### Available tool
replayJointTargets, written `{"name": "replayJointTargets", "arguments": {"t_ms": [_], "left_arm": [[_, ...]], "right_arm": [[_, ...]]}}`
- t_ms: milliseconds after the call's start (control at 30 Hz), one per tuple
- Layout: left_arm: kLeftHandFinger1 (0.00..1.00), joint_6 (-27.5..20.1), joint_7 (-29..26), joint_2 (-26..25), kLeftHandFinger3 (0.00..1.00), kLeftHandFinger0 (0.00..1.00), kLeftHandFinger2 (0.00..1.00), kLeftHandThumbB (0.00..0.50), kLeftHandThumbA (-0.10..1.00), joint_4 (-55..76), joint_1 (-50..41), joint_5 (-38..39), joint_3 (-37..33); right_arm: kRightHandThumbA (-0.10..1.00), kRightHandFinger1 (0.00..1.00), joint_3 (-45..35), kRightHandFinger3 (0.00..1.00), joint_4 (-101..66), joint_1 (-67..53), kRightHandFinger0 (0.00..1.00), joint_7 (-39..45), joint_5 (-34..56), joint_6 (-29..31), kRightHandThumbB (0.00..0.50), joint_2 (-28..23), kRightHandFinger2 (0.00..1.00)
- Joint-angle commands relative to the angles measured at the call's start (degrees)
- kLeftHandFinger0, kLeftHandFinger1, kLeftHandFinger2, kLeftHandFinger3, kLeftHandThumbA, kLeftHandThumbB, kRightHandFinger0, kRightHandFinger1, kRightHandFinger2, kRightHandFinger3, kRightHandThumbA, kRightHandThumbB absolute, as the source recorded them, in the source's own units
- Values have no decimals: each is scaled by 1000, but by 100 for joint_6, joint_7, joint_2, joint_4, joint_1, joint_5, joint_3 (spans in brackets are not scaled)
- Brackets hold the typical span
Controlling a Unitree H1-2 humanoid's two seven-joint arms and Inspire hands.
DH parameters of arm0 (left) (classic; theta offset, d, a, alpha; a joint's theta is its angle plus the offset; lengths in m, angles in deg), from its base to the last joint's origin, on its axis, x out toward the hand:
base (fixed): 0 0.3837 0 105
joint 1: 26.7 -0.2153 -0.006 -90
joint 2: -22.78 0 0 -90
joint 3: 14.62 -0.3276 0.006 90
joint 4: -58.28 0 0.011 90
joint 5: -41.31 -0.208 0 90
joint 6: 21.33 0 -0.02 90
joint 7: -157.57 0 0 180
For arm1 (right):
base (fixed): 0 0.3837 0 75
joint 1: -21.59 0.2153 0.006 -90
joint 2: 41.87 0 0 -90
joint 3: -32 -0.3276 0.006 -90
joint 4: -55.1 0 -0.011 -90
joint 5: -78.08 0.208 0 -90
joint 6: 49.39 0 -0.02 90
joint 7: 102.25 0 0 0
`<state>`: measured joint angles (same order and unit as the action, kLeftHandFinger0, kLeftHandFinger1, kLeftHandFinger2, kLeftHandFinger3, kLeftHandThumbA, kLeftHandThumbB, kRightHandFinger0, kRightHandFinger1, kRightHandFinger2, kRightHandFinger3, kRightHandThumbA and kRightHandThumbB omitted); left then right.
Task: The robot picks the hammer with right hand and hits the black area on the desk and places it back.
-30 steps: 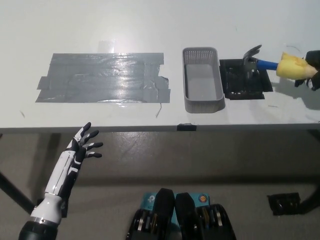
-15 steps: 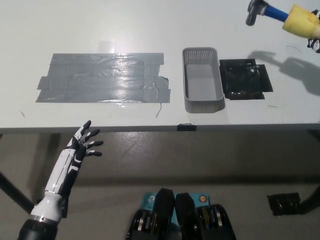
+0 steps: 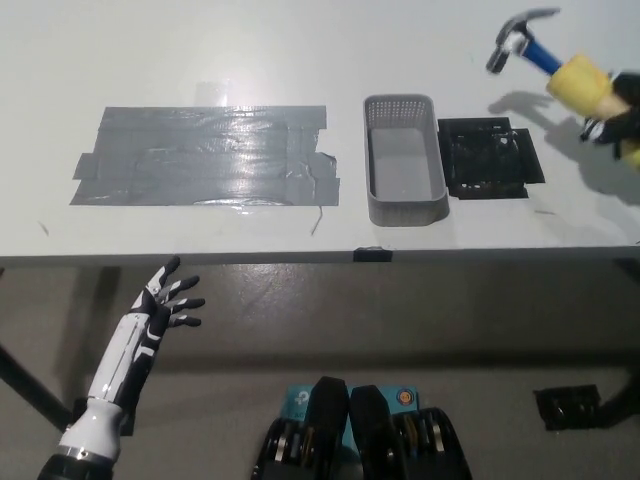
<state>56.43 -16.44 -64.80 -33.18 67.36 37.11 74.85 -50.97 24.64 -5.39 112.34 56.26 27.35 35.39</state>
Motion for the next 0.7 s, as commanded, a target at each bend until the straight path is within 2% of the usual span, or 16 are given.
{"name": "replayJointTargets", "arguments": {"t_ms": [0, 67, 133, 167, 200, 267, 333, 400, 433, 467, 500, 533, 567, 633, 667], "left_arm": [[749, -250, 21, -75, 1000, 682, 849, 6, 1000, 186, 15, -14, 9], [743, -265, 29, -81, 1000, 676, 844, 11, 1000, 177, 26, -3, 10], [732, -278, 19, -86, 1000, 663, 837, 3, 1000, 169, 49, -33, 7], [730, -298, 11, -87, 1000, 660, 835, 2, 1000, 151, 59, -41, 10], [730, -292, 8, -82, 1000, 659, 833, 3, 1000, 144, 66, -33, 14], [727, -261, 5, -77, 1000, 659, 827, 8, 1000, 155, 70, -30, 18], [722, -250, 10, -84, 1000, 661, 815, 15, 1000, 186, 58, -46, 12], [715, -246, 17, -94, 1000, 667, 799, 24, 1000, 175, 66, -61, 5], [709, -248, 14, -92, 1000, 668, 788, 22, 1000, 187, 67, -68, 4], [707, -246, 17, -93, 1000, 668, 785, 22, 1000, 190, 76, -67, 2], [699, -285, 12, -97, 1000, 659, 774, 21, 1000, 184, 85, -92, -5], [699, -290, 12, -96, 1000, 658, 773, 21, 1000, 183, 86, -95, -6], [695, -244, 18, -102, 1000, 658, 769, 38, 1000, 193, 91, -105, -8], [693, -268, 21, -111, 1000, 657, 764, 40, 1000, 194, 90, -121, -10], [691, -265, 23, -109, 1000, 656, 761, 41, 1000, 195, 98, -117, -7]], "right_arm": [[-100, 640, -339, 1000, 572, 333, 176, -1204, 411, 712, 160, 93, 959], [-100, 670, -630, 951, 845, 302, 255, -1502, 652, 654, 171, 212, 964], [-100, 645, -759, 922, 1040, 302, 261, -1746, 691, 677, 184, 294, 942], [-100, 645, -789, 948, 1126, 298, 272, -1858, 693, 740, 178, 330, 957], [-100, 643, -844, 989, 1177, 301, 274, -1910, 734, 774, 172, 356, 977], [-100, 624, -933, 1000, 1217, 311, 253, -1965, 806, 793, 148, 395, 964], [-100, 558, -1111, 1000, 1249, 336, 183, -1965, 974, 768, 125, 442, 913], [-100, 558, -1154, 1000, 1309, 358, 177, -2057, 989, 860, 139, 465, 907], [-100, 592, -1267, 1000, 1308, 351, 199, -2224, 1083, 946, 149, 495, 934], [-100, 677, -1338, 1000, 1331, 352, 282, -2324, 1146, 1051, 165, 505, 998], [-90, 841, -1485, 1000, 1378, 374, 607, -2521, 1265, 1145, 196, 530, 1000], [-90, 745, -1511, 1000, 1398, 381, 581, -2552, 1275, 1170, 190, 533, 912], [136, 1000, -1511, 1000, 1282, 372, 1000, -2552, 1260, 1205, 213, 554, 1000], [348, 1000, -1306, 1000, 1262, 389, 1000, -2286, 1109, 1252, 235, 497, 1000], [394, 1000, -1224, 1000, 1264, 402, 1000, -2261, 1055, 1261, 245, 477, 1000]]}}
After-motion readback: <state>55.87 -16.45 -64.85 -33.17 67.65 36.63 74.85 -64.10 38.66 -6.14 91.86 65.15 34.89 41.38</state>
